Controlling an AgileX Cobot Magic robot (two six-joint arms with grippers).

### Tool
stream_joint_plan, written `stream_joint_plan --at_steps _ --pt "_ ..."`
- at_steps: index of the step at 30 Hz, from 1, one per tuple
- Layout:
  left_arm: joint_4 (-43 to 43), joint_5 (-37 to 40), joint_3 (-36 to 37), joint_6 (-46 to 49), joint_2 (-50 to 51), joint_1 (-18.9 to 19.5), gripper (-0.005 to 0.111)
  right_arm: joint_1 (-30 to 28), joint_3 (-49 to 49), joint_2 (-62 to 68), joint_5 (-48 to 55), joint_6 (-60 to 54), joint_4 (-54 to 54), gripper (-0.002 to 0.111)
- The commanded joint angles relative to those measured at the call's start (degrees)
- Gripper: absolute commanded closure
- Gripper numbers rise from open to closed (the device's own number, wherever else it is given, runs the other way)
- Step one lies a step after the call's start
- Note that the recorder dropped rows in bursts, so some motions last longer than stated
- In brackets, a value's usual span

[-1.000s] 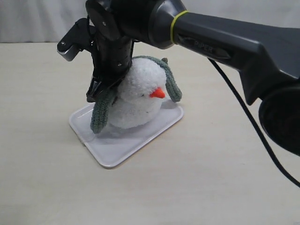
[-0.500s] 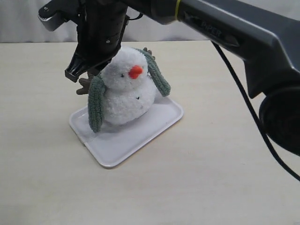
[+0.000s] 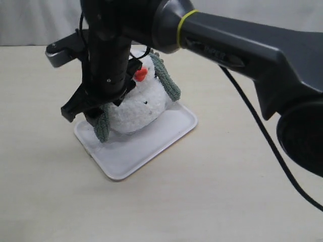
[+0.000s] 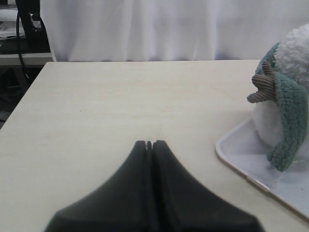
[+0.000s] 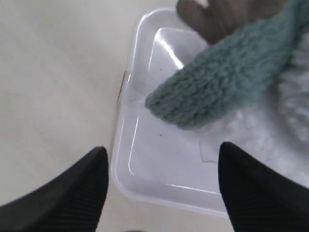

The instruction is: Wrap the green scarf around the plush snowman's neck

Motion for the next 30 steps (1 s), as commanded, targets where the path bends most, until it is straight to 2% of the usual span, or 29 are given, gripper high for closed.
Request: stream_joint_plan --at_steps 1,9,15,23,28,29,30 --pt "-0.09 -0.71 0.14 -0.33 -0.15 0.1 0.107 2.58 2.34 -0.4 -1.11 7.86 -8.01 0.046" --pt "-0.09 -0.71 0.14 -0.33 -0.15 0.1 0.107 4.85 3.91 -0.28 -9.22 12.73 -9.7 0.046" --pt "-0.09 -0.71 0.14 -0.33 -0.15 0.1 0.107 4.99 4.02 -0.06 -5.71 20.42 -19.47 0.046" --pt "-0.09 -0.71 0.14 -0.33 -0.15 0.1 0.107 4.99 6.49 0.3 -12.86 20.82 -14.52 0.046" --pt "-0.09 -0.71 0.14 -0.33 -0.15 0.1 0.107 5.08 6.49 1.21 -12.99 20.82 -14.29 0.046" --pt "-0.09 -0.71 0.14 -0.33 -0.15 0.1 0.107 5.08 6.49 1.43 -13.43 20.7 -14.29 0.048" --pt "-0.09 -0.71 0.14 -0.33 -0.15 0.1 0.107 5.08 6.49 1.67 -14.37 20.55 -14.49 0.055"
